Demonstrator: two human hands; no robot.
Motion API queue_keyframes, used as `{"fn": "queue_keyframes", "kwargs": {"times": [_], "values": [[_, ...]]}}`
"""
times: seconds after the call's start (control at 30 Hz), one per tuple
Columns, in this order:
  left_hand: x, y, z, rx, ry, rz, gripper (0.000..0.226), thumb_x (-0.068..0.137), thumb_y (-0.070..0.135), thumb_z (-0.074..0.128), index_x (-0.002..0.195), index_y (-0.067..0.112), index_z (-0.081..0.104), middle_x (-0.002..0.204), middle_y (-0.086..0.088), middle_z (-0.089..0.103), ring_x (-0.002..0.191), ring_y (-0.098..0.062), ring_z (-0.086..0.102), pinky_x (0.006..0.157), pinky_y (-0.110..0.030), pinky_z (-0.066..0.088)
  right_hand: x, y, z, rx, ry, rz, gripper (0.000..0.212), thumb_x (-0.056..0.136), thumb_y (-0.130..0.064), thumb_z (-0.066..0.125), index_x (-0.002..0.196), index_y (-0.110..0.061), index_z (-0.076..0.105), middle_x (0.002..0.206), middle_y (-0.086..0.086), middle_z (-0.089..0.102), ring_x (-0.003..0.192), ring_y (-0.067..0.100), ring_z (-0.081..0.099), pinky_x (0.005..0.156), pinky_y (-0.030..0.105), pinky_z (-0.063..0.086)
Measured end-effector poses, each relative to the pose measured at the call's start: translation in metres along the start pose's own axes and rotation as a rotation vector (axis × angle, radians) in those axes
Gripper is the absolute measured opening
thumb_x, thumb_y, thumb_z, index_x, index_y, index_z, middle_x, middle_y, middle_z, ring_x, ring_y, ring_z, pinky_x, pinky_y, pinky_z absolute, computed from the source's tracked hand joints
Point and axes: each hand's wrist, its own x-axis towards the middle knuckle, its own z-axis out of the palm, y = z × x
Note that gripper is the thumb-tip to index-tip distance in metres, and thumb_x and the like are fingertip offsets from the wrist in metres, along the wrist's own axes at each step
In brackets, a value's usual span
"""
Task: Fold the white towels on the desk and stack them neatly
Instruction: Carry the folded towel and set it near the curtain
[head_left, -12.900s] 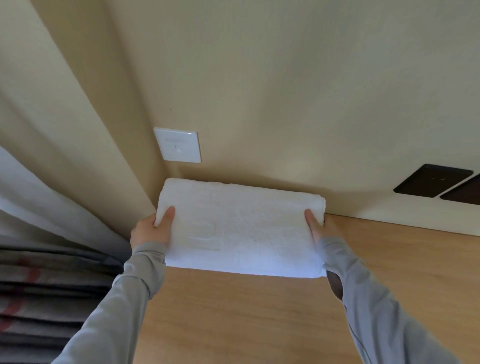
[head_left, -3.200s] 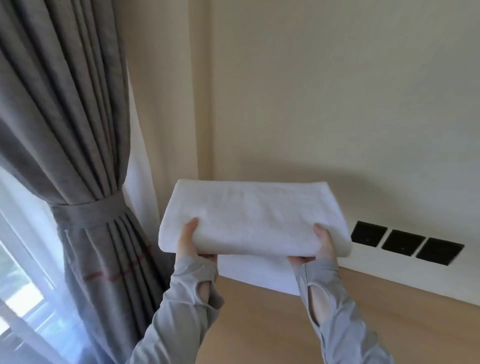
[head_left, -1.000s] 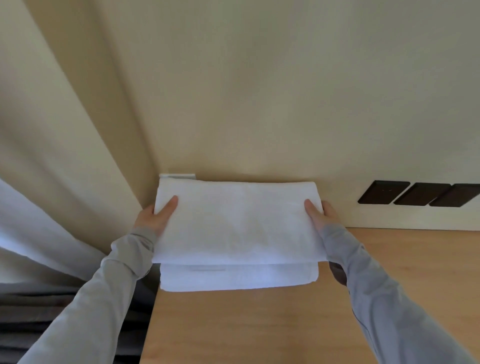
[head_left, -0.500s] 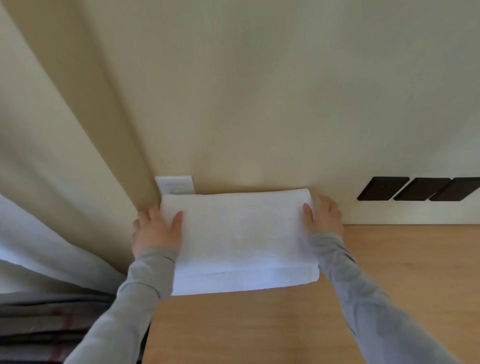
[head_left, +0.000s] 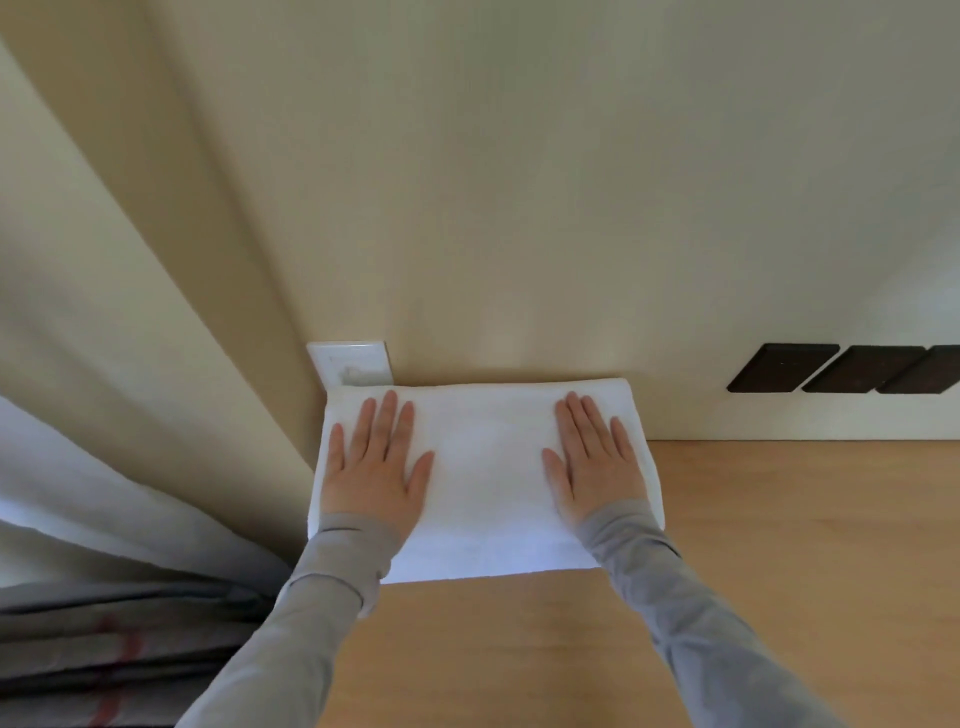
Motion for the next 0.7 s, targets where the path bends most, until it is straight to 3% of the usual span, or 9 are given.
{"fn": "queue_keyframes", "kwargs": {"times": [0.33,0.53,0.63,0.7], "values": [[0.005,0.003,-0.003,-0.035,-0.085,-0.008,0.068,0.076,0.058,-0.025,0.137,0.029,-0.031,0.146,0.011,-0.034,0.142,-0.015,-0.021,0.117,-0.042,-0.008,0.012,-0.005,-0.008,0.014,-0.135,0.025,0.061,0.097,-0.048,0.009,0.149,-0.021,-0.008,0.158,-0.006,-0.012,0.144,0.009,-0.013,0.116,0.033,-0.011],[0.002,0.01,-0.037,-0.065,-0.107,-0.029,0.108,0.054,0.06,-0.048,0.148,0.023,-0.011,0.156,0.001,-0.019,0.144,-0.021,-0.017,0.116,-0.042,-0.01,0.012,-0.017,-0.043,0.067,-0.201,0.032,0.063,0.097,-0.049,0.007,0.149,-0.017,-0.006,0.159,0.0,-0.008,0.146,0.013,-0.008,0.118,0.032,-0.002],[0.004,0.025,-0.059,-0.145,-0.076,-0.007,0.065,0.092,0.054,-0.004,0.15,0.024,-0.002,0.158,0.001,-0.01,0.145,-0.019,-0.01,0.118,-0.042,-0.005,-0.002,-0.023,-0.064,0.076,-0.137,0.04,0.086,0.076,-0.059,-0.016,0.15,-0.015,-0.002,0.159,0.001,-0.004,0.146,0.014,-0.004,0.118,0.031,0.0],[0.005,0.039,-0.073,-0.163,-0.018,0.051,0.058,0.098,0.047,0.01,0.15,0.023,0.003,0.159,0.001,-0.007,0.145,-0.018,-0.006,0.118,-0.04,-0.001,-0.012,-0.021,-0.077,0.079,-0.074,0.045,0.07,0.092,-0.053,-0.001,0.15,-0.014,0.001,0.159,0.001,-0.001,0.146,0.014,-0.002,0.119,0.031,0.003]]}}
